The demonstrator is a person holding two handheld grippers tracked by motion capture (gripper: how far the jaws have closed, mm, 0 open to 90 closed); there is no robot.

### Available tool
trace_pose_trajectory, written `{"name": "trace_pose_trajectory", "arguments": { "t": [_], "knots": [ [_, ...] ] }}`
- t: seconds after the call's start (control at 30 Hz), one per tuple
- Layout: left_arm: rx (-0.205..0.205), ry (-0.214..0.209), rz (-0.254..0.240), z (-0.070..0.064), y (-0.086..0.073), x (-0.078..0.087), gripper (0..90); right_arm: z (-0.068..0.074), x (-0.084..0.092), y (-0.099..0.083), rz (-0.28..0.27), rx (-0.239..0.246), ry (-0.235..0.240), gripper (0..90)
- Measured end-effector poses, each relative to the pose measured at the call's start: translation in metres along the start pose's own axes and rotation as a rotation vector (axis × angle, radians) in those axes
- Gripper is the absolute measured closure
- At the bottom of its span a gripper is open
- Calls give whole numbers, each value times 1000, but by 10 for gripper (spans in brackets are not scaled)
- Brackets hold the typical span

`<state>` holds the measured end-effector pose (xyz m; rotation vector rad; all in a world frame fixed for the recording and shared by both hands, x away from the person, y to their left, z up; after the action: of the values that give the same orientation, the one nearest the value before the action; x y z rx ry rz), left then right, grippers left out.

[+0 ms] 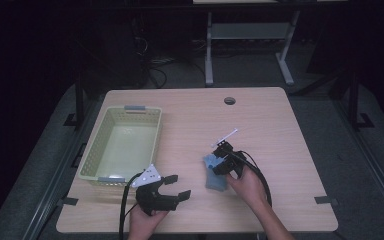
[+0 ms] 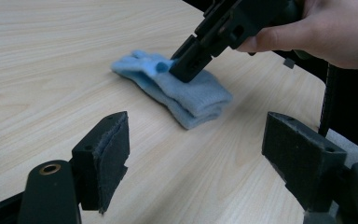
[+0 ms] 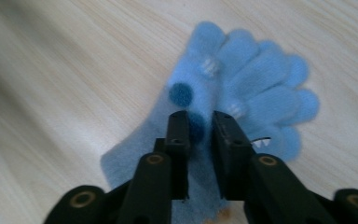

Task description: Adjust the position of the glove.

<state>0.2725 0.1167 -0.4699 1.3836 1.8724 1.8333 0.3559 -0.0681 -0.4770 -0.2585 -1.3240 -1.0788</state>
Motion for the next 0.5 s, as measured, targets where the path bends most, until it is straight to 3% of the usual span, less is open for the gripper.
{"name": "trace_pose_trajectory", "arguments": {
  "t": [0.13,0.3,0.5],
  "knots": [
    [-1,0,5,0,-1,0,228,-2,4,3,-12,1,-21,637],
    [-5,1,9,1,-1,0,228,0,10,7,-72,7,-16,758],
    [-2,-2,21,0,-3,-2,233,-6,-12,2,-11,-7,12,797]
  ]
}}
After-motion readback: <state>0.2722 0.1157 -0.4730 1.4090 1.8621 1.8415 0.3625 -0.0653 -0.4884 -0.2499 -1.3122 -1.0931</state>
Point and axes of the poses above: each handheld gripper's, and its own axes: x roughly backward along the jaws, y roughly out of its top, z roughly to its left, the point moved 6 cm from there along -x, roughly forward along the jaws, and after that the axes turned 10 degrees about y, right-handed, at the moved point
